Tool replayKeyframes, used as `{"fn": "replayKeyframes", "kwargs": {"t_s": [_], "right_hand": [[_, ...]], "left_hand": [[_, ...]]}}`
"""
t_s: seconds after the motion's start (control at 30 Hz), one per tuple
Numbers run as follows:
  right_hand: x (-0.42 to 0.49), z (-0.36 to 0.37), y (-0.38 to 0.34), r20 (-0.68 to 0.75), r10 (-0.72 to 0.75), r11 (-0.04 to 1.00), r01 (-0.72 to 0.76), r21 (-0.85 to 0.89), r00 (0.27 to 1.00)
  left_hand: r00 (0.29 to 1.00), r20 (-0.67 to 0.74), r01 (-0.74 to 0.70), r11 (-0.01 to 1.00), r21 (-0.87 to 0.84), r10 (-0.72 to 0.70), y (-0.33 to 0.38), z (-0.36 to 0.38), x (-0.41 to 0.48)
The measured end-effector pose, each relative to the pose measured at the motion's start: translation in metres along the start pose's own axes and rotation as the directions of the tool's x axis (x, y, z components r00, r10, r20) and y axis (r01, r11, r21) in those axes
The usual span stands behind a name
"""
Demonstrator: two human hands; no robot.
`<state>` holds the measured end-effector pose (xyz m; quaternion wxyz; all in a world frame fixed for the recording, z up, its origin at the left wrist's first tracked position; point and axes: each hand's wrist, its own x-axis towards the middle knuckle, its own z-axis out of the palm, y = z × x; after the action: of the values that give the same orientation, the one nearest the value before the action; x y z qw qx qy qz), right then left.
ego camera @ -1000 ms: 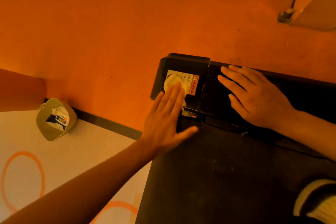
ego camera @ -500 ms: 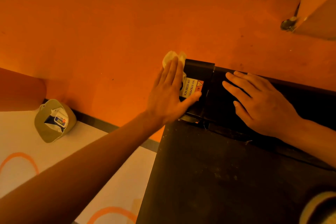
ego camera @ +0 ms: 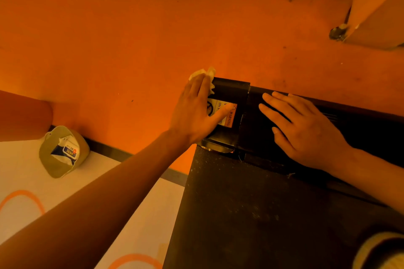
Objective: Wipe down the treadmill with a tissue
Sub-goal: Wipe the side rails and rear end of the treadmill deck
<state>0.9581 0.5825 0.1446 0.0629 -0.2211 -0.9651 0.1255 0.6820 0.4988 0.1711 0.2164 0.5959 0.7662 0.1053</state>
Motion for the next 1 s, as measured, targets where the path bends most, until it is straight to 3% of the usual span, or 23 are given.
{"fn": "replayKeyframes", "kwargs": {"t_s": [0.17, 0.3, 0.57, 0.77, 1.0], "right_hand": [[0.001, -0.001, 0.0, 0.001, 0.005, 1.0, -0.005, 0.015, 1.0], [0.001, -0.001, 0.0, 0.006, 0.004, 1.0, -0.004, 0.016, 1.0], [0.0, 0.001, 0.0, -0.002, 0.007, 1.0, -0.007, 0.021, 1.0], [0.001, 0.001, 0.0, -0.014, 0.003, 1.0, -0.003, 0.002, 1.0], [0.001, 0.0, 0.001, -0.02, 0.001, 1.0, -0.001, -0.012, 1.0]], "left_hand": [[0.999, 0.052, 0.019, 1.0, -0.018, -0.018, -0.02, 0.012, -0.057], [0.996, 0.085, 0.041, 0.995, -0.094, -0.033, -0.023, 0.004, -0.023], [0.994, 0.056, -0.09, 0.996, -0.027, 0.092, -0.022, 0.018, -0.106], [0.998, 0.009, 0.063, 0.985, -0.162, -0.063, -0.028, 0.021, -0.072], [0.999, -0.033, 0.016, 0.987, -0.161, -0.021, -0.019, 0.03, -0.106]]}}
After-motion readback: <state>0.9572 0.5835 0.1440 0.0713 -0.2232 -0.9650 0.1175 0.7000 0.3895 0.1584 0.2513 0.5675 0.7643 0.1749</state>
